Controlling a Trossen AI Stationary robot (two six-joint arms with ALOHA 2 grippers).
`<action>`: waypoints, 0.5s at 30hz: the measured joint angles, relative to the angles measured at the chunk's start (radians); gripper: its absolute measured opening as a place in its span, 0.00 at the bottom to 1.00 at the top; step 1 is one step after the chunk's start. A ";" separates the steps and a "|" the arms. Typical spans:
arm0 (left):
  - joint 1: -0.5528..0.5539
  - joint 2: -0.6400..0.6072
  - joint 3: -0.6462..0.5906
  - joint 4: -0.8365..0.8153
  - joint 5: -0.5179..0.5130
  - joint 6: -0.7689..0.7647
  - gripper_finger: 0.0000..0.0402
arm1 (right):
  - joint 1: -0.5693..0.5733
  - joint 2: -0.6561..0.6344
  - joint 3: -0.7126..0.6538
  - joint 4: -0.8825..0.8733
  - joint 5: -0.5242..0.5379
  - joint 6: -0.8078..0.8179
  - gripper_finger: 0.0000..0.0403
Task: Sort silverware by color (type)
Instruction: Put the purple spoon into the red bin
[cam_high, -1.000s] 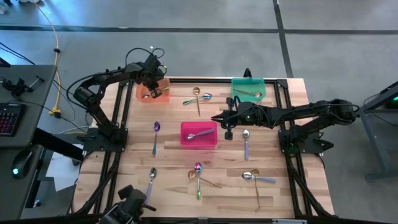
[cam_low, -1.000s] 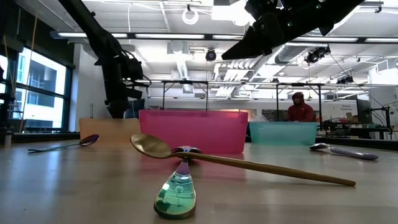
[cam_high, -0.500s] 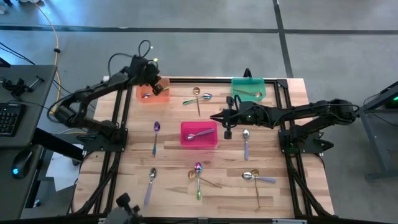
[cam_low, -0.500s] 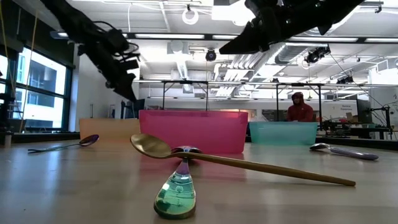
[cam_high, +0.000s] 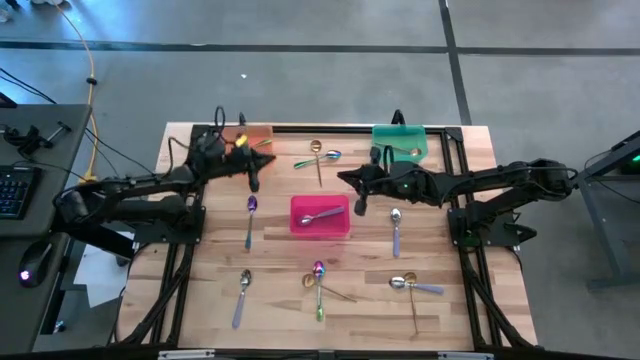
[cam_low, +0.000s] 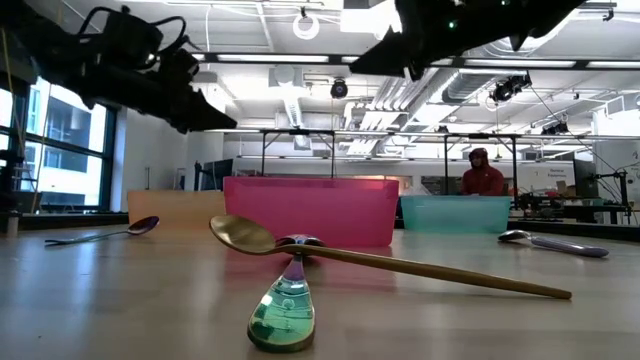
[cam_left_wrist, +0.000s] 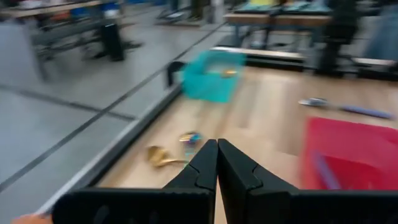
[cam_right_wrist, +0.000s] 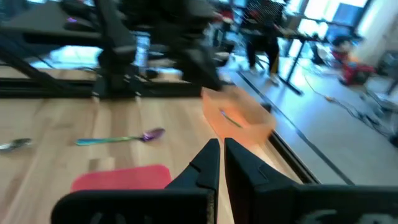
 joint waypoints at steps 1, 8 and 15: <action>-0.028 -0.004 -0.015 0.017 0.008 0.004 0.00 | 0.000 -0.002 0.000 -0.011 0.010 0.006 0.02; -0.196 0.006 -0.045 0.025 0.082 0.015 0.00 | 0.052 -0.033 0.000 -0.097 0.119 0.025 0.02; -0.330 0.034 -0.046 0.030 0.102 0.075 0.00 | 0.140 -0.042 0.000 -0.259 0.225 0.136 0.02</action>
